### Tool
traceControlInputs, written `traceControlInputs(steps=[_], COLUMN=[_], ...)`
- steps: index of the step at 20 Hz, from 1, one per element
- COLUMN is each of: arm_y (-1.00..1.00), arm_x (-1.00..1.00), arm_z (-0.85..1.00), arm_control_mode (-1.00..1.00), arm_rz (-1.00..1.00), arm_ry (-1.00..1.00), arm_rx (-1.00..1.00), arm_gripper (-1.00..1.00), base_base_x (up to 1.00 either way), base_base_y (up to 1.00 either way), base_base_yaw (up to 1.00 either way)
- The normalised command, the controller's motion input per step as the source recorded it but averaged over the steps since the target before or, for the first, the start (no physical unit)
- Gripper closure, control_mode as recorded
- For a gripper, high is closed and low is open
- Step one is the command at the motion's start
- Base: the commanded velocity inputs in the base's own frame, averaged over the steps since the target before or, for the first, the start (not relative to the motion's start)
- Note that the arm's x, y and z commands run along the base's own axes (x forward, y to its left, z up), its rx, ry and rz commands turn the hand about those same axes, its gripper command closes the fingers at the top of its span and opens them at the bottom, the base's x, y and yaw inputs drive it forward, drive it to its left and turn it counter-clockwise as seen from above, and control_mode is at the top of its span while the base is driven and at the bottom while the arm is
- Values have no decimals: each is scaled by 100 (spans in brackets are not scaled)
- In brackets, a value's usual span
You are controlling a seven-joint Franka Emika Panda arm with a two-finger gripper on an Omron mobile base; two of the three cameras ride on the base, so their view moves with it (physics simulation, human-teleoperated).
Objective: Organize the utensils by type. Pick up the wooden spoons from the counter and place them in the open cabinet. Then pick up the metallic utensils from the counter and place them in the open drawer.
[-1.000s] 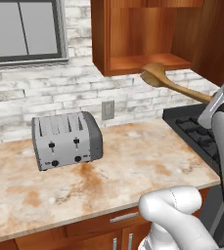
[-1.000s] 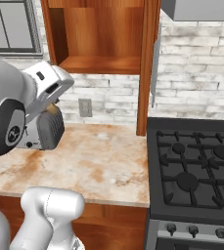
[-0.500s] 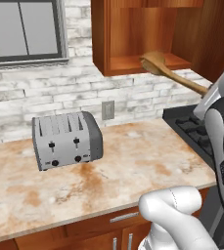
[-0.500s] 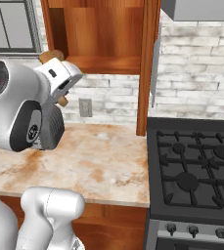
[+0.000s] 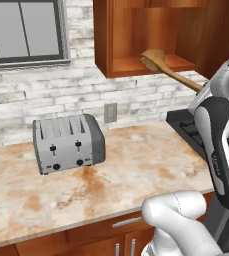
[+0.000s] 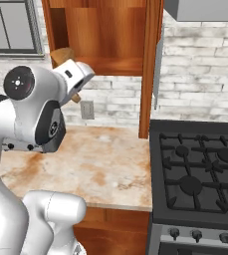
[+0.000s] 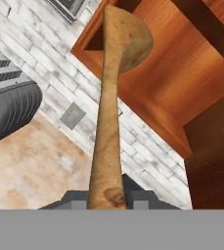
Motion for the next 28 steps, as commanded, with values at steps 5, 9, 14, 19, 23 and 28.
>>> traceControlInputs(steps=[5,9,14,19,23,28], arm_y=[-4,0,0,0,0,0], arm_x=[27,37,21,11,4,11], arm_z=[0,0,0,0,0,0], arm_control_mode=[-100,-100,-100,-100,-100,-100], arm_rz=[0,0,0,0,2,3], arm_ry=[12,19,17,1,0,-1], arm_rx=[0,0,0,4,1,1], arm_gripper=[100,100,100,100,100,100], base_base_x=[0,0,0,0,0,0], base_base_y=[0,0,0,0,0,0], base_base_yaw=[0,0,0,0,0,0])
